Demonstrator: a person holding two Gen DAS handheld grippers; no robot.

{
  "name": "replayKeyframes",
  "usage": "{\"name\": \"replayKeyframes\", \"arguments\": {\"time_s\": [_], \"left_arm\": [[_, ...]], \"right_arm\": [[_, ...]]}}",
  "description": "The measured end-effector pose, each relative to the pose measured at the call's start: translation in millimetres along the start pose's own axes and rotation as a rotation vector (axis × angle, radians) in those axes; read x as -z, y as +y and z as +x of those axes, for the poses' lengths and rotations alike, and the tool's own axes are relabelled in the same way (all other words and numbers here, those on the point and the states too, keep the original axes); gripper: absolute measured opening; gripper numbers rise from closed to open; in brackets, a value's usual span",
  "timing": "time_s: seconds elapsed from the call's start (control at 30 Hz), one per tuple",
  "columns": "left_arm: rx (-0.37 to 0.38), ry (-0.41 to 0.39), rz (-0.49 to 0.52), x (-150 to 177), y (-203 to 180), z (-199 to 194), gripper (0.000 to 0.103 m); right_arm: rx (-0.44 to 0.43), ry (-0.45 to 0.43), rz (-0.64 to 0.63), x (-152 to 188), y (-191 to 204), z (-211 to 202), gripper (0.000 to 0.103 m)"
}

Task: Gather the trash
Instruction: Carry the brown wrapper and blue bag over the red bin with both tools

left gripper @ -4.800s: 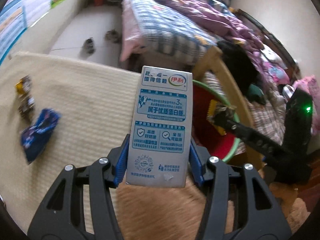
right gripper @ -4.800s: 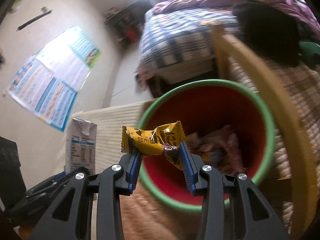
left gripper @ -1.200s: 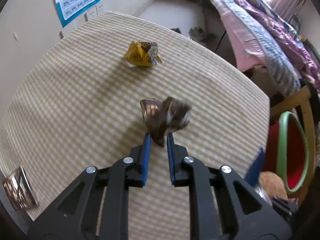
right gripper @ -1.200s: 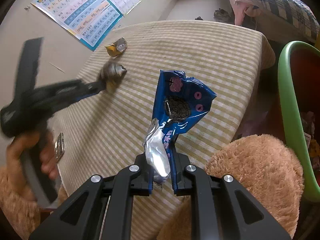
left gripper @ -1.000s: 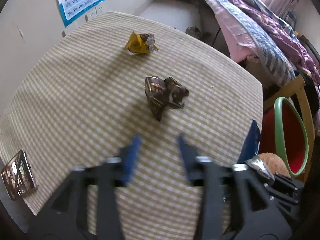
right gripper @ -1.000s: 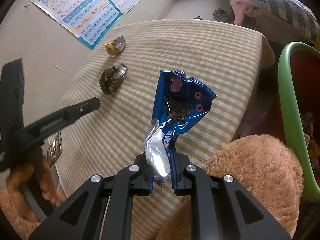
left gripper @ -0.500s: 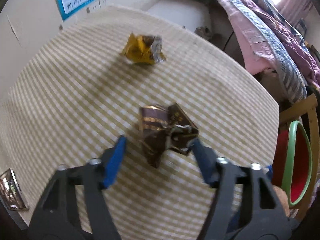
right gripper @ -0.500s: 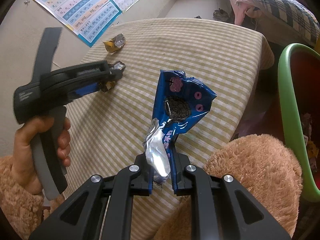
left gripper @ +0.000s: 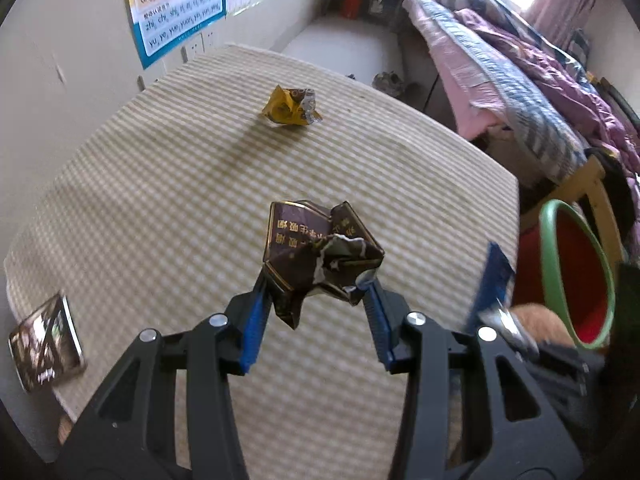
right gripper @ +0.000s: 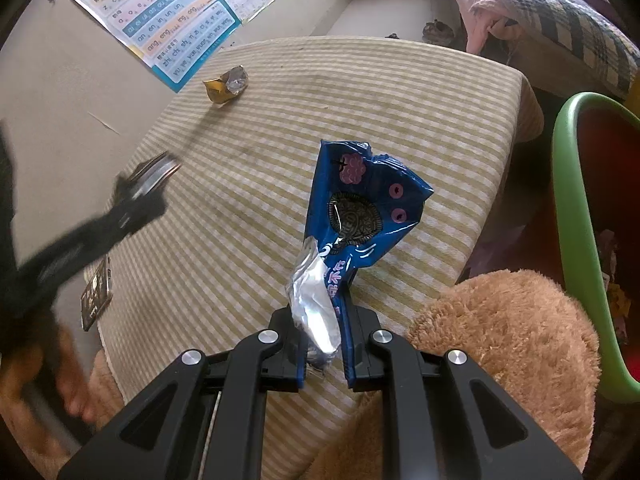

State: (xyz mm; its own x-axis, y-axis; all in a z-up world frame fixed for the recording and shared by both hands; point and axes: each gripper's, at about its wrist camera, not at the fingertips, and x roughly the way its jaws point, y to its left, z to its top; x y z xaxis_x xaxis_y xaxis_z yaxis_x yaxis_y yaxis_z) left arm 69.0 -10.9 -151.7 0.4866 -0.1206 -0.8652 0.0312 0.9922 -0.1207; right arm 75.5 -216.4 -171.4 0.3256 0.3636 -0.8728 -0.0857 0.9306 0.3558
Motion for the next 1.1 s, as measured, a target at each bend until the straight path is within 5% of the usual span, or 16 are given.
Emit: {"name": "replayKeyframes", "arguments": {"time_s": [0.5,1.1], "left_arm": [[0.028,-0.097,0.001,17,1,-53,0.043],[0.055,-0.001,0.008,24,-6,-18,0.043]], "right_arm": [[0.057,-0.017,-0.043,5,9,-2,0.014],[0.022,-0.002,-0.009,2,2,0,0.014]]}}
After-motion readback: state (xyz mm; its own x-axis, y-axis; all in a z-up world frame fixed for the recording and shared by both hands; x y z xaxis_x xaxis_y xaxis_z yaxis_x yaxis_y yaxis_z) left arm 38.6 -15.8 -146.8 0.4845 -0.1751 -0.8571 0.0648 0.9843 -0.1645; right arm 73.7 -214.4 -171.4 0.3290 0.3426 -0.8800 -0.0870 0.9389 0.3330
